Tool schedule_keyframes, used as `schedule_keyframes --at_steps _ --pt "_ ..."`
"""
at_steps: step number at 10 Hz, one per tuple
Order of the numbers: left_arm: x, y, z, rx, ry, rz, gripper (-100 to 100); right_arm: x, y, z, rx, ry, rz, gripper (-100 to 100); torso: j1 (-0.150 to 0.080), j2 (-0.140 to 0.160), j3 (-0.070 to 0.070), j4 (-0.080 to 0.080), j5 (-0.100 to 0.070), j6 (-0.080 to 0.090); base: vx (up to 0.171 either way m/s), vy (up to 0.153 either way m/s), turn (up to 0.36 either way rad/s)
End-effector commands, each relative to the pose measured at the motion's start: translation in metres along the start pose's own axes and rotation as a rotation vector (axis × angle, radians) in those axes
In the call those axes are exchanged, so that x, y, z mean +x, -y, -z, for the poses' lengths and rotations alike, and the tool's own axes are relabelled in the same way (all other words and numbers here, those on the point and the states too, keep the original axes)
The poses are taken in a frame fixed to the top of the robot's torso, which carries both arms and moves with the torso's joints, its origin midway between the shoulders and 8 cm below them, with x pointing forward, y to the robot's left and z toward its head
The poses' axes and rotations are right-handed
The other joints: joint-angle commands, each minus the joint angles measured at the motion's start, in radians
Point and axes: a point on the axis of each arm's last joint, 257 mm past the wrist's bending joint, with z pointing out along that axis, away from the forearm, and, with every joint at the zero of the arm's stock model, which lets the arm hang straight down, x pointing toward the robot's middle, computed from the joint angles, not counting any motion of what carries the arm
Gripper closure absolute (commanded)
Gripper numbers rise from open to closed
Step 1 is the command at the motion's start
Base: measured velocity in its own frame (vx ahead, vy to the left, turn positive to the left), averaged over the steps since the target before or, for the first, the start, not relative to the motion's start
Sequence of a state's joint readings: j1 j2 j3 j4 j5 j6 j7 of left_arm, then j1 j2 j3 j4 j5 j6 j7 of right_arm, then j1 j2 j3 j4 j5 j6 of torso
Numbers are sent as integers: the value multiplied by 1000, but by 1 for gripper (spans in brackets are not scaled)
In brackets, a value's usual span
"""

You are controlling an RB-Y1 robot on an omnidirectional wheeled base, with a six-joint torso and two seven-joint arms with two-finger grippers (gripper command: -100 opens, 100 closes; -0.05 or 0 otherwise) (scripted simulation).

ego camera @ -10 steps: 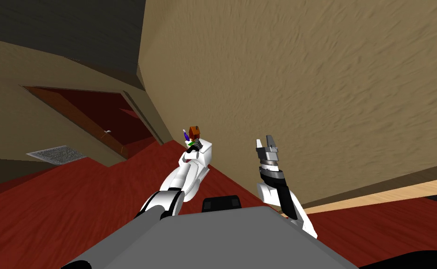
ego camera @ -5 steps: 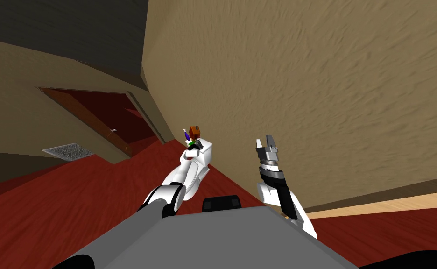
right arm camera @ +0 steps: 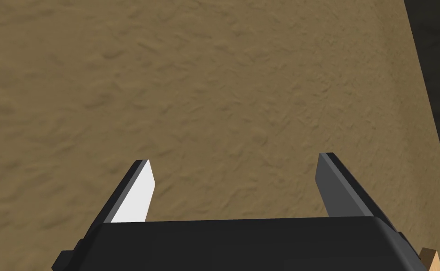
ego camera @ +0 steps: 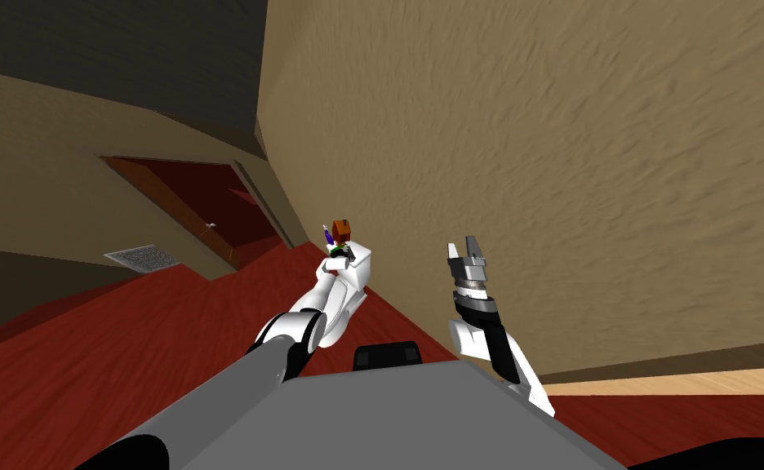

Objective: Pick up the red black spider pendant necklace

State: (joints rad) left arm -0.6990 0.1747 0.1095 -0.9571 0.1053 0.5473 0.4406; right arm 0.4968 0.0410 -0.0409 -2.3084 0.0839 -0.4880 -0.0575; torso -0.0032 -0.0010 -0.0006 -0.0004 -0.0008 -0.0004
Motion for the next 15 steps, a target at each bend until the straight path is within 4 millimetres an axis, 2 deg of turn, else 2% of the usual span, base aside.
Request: schedule_keyframes --at_steps 1,6,9,10,11,12,13,14,15 --pt "-5 -6 -3 -48 26 10 -100 0 0 0 0 0 0 0 0 0 0 0 0 0 3 -44 58" --pt "-17 -10 -7 -150 90 38 -100 0 0 0 0 0 0 0 2 -1 0 0 0 0 20 -37 70" --pt "-27 -1 -6 -182 127 52 -100 0 0 0 0 0 0 0 4 -2 -1 0 1 0 40 1 65" --pt "-24 -4 -6 -174 117 48 -100 0 0 0 0 0 0 0 5 -3 -2 -1 1 0 31 11 13" --pt "-25 -4 -6 -177 120 49 0 0 0 0 0 0 0 0 5 -2 -1 -1 1 0 0 0 0" --pt "-31 -13 -8 -174 120 49 -100 0 0 0 0 0 0 0 4 0 0 0 1 0 74 4 -13" --pt "-28 -10 -7 -178 121 49 -100 0 0 0 0 0 0 0 4 -3 -2 -1 1 0 46 3 -2" --pt "-28 -10 -8 -176 120 49 100 0 0 0 0 0 0 0 4 -2 -2 -1 1 0 6 1 1" --pt "-28 -10 -7 -176 120 49 100 0 0 0 0 0 0 0 4 -1 0 0 1 0 0 0 0"
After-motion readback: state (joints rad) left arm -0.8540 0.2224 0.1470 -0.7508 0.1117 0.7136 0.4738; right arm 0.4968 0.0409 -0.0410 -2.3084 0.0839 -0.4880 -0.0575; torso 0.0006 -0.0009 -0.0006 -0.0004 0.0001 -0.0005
